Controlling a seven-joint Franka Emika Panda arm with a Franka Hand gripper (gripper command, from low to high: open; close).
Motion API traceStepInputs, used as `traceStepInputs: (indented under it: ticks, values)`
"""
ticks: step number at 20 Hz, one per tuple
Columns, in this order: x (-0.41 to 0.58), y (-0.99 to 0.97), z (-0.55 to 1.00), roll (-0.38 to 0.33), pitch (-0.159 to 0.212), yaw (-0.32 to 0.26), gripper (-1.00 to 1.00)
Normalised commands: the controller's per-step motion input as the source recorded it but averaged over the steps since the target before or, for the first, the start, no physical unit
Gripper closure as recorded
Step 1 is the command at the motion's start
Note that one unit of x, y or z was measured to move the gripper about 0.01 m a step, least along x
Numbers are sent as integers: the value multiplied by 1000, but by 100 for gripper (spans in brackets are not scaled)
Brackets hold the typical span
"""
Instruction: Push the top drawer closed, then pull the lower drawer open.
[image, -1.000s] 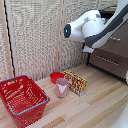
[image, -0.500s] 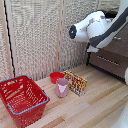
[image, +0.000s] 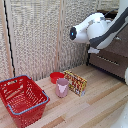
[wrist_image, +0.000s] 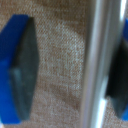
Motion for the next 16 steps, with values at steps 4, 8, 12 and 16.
traceStepInputs:
  ticks: [4,8,12,16]
  values:
    - [0,-654,301,-52,0,38,100]
    - [0,-821,335,-24,0,31,100]
    - [0,-781,317,-33,0,33,100]
    - [0,-694,125,-41,0,34,100]
